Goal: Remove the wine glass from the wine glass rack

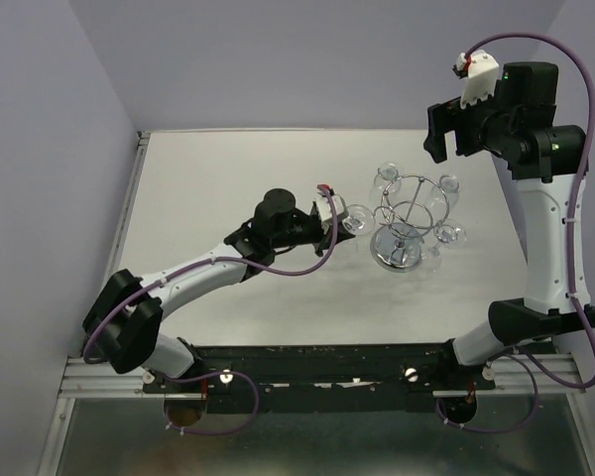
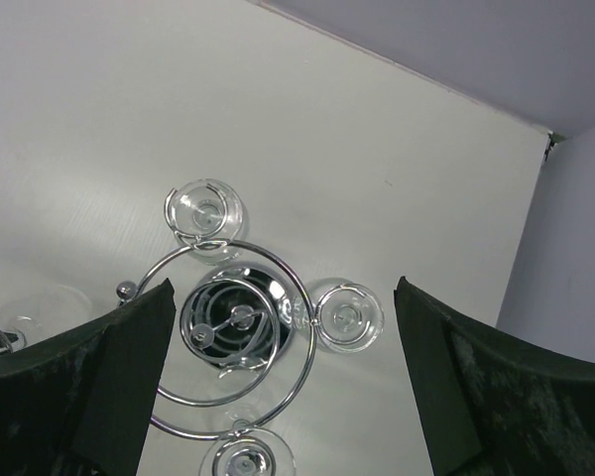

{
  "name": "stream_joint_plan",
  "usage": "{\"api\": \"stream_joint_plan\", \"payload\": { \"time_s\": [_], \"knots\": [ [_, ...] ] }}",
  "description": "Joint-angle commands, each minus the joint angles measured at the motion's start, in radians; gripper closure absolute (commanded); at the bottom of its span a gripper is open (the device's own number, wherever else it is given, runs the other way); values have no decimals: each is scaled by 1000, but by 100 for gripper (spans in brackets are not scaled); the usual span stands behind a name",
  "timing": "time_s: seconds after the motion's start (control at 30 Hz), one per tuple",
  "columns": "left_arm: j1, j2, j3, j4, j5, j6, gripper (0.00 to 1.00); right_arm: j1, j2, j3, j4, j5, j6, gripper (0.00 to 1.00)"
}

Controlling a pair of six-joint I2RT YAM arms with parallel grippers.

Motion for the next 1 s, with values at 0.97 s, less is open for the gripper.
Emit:
{"api": "stream_joint_plan", "payload": {
  "time_s": [0.97],
  "knots": [
    [829,92,32,-184,431,-1448,100,750,-538,-1195,1080,75,-899,1]
  ]
}}
